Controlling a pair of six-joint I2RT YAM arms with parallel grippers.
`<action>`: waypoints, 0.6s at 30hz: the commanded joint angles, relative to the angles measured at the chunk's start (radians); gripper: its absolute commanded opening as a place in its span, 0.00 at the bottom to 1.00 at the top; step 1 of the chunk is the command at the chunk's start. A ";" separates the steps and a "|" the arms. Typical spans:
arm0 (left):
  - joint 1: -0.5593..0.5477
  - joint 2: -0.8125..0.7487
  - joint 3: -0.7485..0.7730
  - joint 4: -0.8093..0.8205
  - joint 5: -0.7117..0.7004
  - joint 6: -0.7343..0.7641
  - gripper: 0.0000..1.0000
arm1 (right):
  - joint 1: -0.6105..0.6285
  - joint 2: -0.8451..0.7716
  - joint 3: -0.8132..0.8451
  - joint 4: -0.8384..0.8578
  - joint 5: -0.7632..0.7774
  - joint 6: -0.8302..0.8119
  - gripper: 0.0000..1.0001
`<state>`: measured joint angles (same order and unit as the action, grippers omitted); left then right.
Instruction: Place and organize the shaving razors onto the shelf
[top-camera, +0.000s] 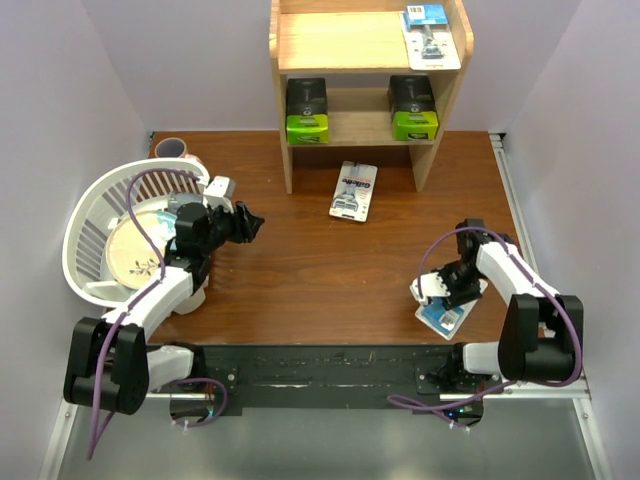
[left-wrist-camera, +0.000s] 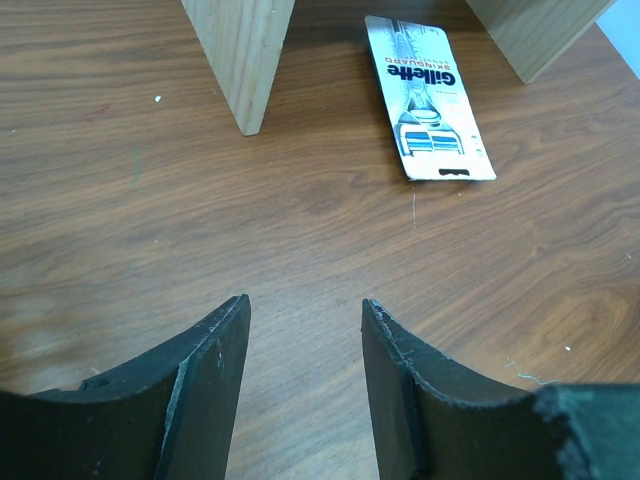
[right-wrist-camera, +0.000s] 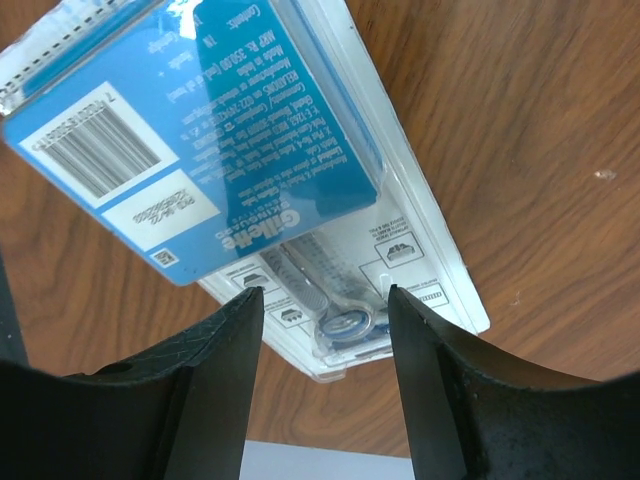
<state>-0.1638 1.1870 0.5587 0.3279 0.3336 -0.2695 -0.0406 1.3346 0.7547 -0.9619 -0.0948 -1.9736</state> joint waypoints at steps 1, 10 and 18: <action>0.010 -0.017 -0.005 0.049 0.007 0.006 0.54 | -0.004 0.012 -0.040 0.061 0.012 -0.174 0.55; 0.012 -0.018 0.001 0.043 0.010 0.003 0.53 | -0.002 -0.049 -0.095 0.071 -0.055 -0.094 0.21; 0.012 0.000 0.004 0.072 0.015 -0.016 0.53 | 0.116 -0.135 0.314 -0.199 -0.367 0.325 0.09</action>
<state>-0.1635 1.1870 0.5583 0.3355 0.3347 -0.2741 -0.0051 1.2526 0.8299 -1.0325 -0.2539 -1.9141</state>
